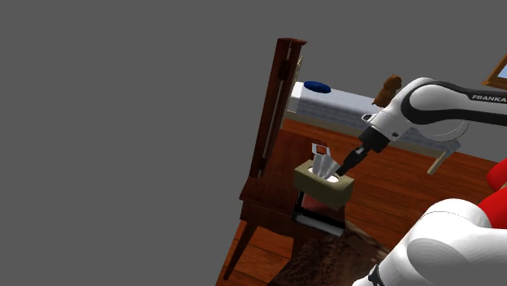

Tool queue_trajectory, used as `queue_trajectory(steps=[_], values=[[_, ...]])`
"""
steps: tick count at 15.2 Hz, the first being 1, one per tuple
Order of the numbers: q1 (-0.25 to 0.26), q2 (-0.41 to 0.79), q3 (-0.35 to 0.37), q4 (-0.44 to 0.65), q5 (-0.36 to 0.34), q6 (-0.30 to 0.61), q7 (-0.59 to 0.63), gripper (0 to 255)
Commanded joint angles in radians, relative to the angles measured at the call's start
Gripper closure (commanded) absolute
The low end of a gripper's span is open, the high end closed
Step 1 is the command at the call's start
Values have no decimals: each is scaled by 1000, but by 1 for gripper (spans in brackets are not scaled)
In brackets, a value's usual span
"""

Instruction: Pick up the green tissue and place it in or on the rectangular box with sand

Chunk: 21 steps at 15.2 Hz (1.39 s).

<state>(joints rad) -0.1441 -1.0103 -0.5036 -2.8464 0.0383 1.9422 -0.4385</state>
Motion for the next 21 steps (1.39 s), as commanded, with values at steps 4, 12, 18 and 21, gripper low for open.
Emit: queue_trajectory(steps=[4, 12, 18, 21], values=[[-6, 18, -21, -46, -12, 53, -22, 255], [-5, 19, -21, -45, -12, 53, -22, 0], [-12, 8, -20, -17, -15, 13, -21, 0], [-22, -9, -18, 68, -19, -91, -19, 0]])
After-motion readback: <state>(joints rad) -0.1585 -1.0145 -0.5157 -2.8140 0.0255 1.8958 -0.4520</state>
